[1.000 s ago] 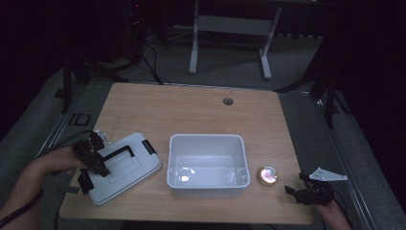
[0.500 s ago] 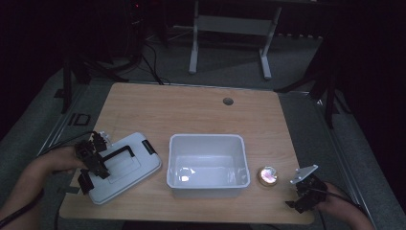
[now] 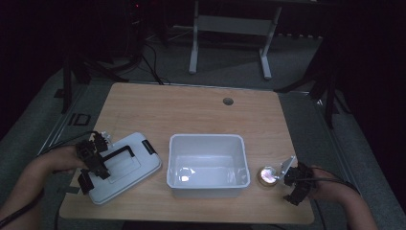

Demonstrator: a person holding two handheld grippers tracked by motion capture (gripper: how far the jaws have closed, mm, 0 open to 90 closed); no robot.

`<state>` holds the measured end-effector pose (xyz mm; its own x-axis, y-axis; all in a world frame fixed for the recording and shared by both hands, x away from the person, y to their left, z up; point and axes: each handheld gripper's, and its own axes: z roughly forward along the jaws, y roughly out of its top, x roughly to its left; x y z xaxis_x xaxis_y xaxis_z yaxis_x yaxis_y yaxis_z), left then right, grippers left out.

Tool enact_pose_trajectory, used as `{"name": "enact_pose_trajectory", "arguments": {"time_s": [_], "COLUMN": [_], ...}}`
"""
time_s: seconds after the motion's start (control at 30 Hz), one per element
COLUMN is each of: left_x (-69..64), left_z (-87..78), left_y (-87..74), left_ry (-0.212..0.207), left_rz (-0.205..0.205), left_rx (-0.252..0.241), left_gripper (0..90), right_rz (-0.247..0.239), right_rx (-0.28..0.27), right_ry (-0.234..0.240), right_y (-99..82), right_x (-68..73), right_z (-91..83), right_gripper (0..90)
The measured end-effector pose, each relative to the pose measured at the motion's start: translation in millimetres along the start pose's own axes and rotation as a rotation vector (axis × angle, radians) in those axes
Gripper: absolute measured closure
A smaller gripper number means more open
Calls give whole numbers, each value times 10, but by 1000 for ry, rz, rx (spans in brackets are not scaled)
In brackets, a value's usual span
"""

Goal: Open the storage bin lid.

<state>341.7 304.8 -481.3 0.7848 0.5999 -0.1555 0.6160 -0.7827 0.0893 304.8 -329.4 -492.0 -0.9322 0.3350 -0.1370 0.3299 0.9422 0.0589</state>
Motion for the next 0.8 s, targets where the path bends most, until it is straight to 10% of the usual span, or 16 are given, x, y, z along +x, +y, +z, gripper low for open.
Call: {"name": "enact_pose_trajectory", "arguments": {"time_s": [0.43, 0.8], "left_x": [0, -5], "left_z": [-17, -18], "left_y": [8, -2], "left_ry": [-11, -11], "left_rz": [0, 1], "left_rx": [-3, 8], "left_gripper": [146, 146], "right_rz": [-242, -257], "right_rx": [-55, 19], "right_ry": [-26, 17], "right_y": [519, 689], "right_x": [-30, -160], "right_z": [-60, 196], "right_gripper": [116, 137]}}
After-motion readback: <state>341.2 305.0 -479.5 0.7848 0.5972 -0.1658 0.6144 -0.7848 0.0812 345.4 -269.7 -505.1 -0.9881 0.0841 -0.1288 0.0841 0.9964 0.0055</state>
